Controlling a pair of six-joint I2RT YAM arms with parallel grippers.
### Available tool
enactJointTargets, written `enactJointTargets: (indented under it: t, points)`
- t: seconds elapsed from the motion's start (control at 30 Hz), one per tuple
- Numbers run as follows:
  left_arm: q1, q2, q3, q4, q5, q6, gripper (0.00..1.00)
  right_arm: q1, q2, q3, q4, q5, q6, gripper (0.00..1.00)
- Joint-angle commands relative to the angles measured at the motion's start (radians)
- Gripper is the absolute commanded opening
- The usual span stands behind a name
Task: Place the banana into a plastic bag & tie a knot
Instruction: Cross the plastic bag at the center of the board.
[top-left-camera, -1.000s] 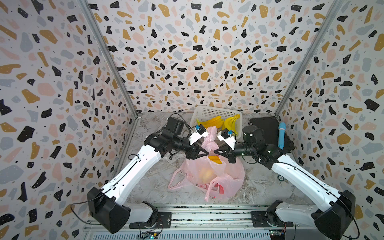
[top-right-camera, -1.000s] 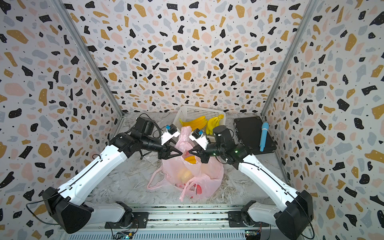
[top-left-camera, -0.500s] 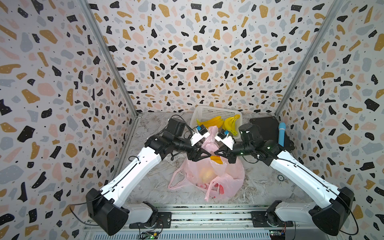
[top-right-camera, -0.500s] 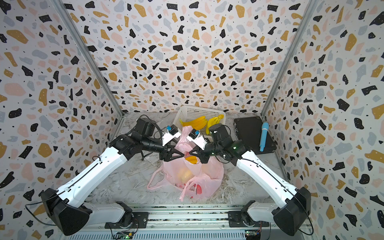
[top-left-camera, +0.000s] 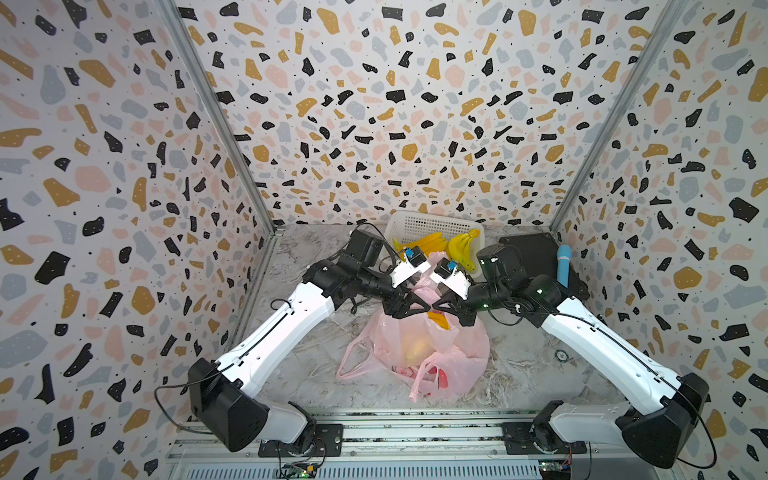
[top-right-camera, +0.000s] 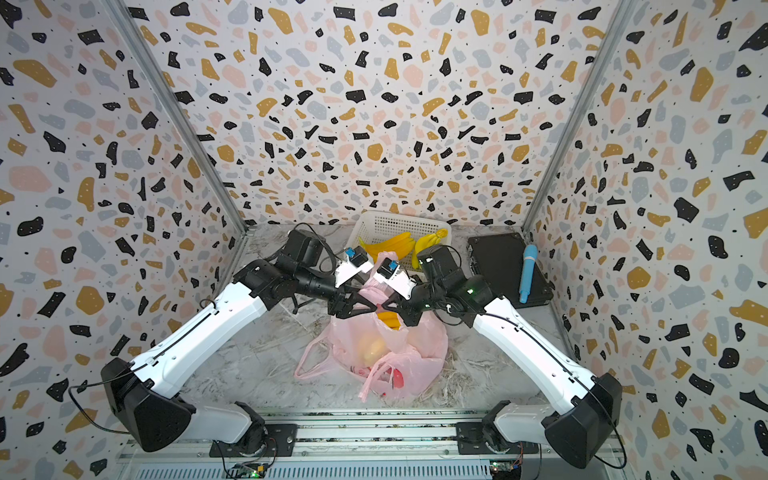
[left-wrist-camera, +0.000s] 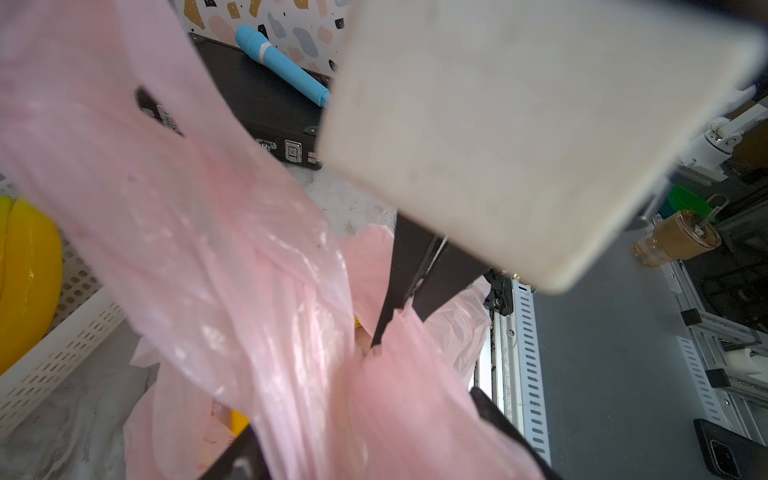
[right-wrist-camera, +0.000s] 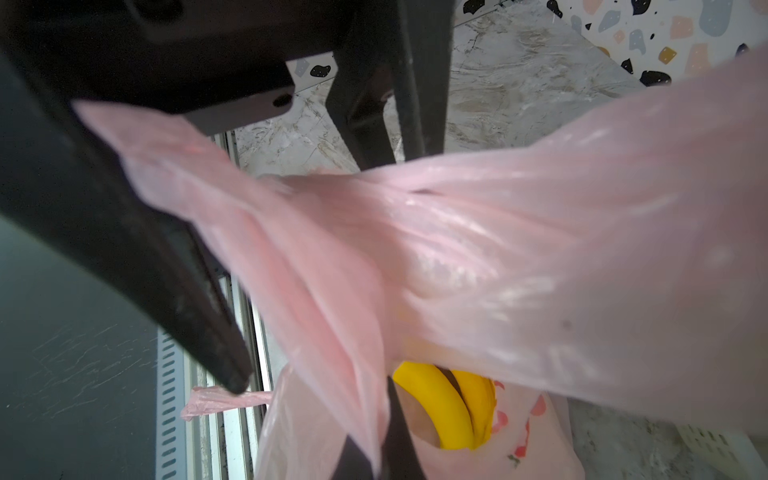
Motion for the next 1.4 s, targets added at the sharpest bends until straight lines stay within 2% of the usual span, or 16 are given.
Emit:
enactJointTargets:
  t: [0.0,0.23,0.33,0.47,0.57,0.63,0.73,0.77,0.87,0.9,1.07,1.13,1.2,1.27,1.37]
  points:
    - [-0.004,0.017,0.048,-0.010,0.037,0.018,0.64,0.004,0.004,0.050,-0.047,0.011,-0.030,0.00]
    - [-0.004,0.036,0.069,-0.011,0.038,0.015,0.54,0.004,0.025,0.078,-0.067,0.012,-0.050,0.00]
    - [-0.004,0.046,0.077,-0.008,0.037,0.015,0.38,0.003,0.024,0.081,-0.070,0.016,-0.056,0.00]
    - [-0.005,0.062,0.088,-0.010,0.034,0.010,0.01,0.003,0.020,0.089,-0.070,0.036,-0.058,0.00]
    - [-0.004,0.055,0.081,-0.010,0.034,0.006,0.00,0.000,0.017,0.090,-0.062,0.055,-0.037,0.00]
    - [-0.004,0.043,0.065,-0.001,0.023,-0.001,0.00,-0.004,0.003,0.076,-0.046,0.057,-0.002,0.22]
    - [-0.005,0.021,0.033,0.032,0.013,-0.011,0.00,-0.021,-0.058,0.007,0.043,0.061,0.097,0.49]
    - [-0.005,0.014,0.021,0.052,0.012,-0.014,0.00,-0.026,-0.088,-0.021,0.078,0.091,0.148,0.65]
    - [-0.005,-0.014,-0.027,0.128,0.015,-0.032,0.00,-0.042,-0.158,-0.066,0.125,0.151,0.251,0.93]
    - [-0.005,-0.022,-0.044,0.154,0.015,-0.039,0.00,-0.058,-0.172,-0.072,0.139,0.150,0.288,0.99]
    - [-0.005,-0.071,-0.126,0.282,0.006,-0.052,0.00,-0.228,-0.170,-0.073,0.198,-0.034,0.493,0.99]
    - [-0.006,-0.083,-0.145,0.300,0.003,-0.043,0.00,-0.274,-0.154,-0.073,0.227,-0.071,0.556,0.99]
    - [-0.006,-0.088,-0.155,0.301,0.006,-0.026,0.00,-0.292,-0.127,-0.061,0.236,-0.047,0.631,0.99]
    - [-0.006,-0.094,-0.166,0.303,0.017,-0.012,0.00,-0.293,-0.094,-0.031,0.208,0.027,0.714,0.99]
    - [-0.006,-0.097,-0.176,0.313,0.038,-0.003,0.00,-0.298,-0.056,0.020,0.167,0.072,0.776,0.99]
